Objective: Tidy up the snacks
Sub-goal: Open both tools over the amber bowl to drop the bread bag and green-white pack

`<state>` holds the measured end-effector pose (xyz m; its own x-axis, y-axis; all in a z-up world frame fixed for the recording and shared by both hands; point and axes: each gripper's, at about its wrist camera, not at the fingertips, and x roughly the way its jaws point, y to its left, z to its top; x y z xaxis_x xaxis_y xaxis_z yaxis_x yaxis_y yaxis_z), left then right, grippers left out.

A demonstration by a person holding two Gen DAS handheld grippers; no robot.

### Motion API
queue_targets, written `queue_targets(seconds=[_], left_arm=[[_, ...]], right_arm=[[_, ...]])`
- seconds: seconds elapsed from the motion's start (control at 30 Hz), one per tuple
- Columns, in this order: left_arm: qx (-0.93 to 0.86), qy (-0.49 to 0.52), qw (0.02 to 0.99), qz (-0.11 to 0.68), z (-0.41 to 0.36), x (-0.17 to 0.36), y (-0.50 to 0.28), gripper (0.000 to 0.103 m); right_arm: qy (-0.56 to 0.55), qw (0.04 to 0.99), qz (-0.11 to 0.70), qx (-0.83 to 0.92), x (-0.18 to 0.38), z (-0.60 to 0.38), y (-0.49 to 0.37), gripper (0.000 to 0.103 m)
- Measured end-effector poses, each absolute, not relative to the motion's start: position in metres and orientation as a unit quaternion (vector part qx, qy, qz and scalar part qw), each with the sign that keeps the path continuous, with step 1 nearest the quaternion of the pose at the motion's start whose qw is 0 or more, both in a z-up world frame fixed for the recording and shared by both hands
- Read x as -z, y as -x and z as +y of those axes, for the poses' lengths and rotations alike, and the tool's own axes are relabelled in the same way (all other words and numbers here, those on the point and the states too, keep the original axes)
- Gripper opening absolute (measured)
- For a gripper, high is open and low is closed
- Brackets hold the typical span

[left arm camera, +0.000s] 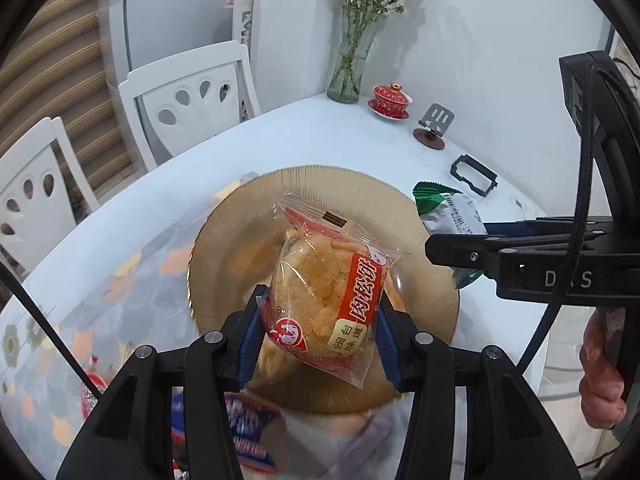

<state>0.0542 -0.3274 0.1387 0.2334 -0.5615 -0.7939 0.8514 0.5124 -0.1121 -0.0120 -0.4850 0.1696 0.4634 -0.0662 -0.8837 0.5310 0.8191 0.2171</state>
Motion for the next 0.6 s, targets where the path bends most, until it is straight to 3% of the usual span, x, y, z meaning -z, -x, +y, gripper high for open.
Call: queue_targets(seconds=[0.03, 0.07, 0.13, 0.17, 0.6], left_arm=[[0.462, -0.172, 0.765, 0.414, -0.331, -0.138, -0.057, 0.053], [0.461, -0.169, 0.765, 0.417, -0.335, -0.137, -0.06, 0.066], [0.455, -0.165, 0.766, 0.422, -0.34, -0.135, -0.065, 0.075], [0.455, -0.162, 0.767, 0.424, -0.34, -0.134, -0.067, 0.075], [0.446, -0.105, 0.776, 0.434, -0.278, -0.155, -0.054, 0.075]], right_arm=[[-0.242, 0.822, 0.484, 0.179, -0.169, -0.488, 0.009, 0.05], [-0.245, 0.824, 0.481, 0.172, -0.169, -0.493, 0.004, 0.053], [-0.251, 0.823, 0.481, 0.168, -0.167, -0.5, -0.001, 0.064], [-0.256, 0.822, 0.479, 0.17, -0.166, -0.505, -0.002, 0.067], [-0.274, 0.805, 0.5, 0.161, -0.146, -0.492, 0.015, 0.067]])
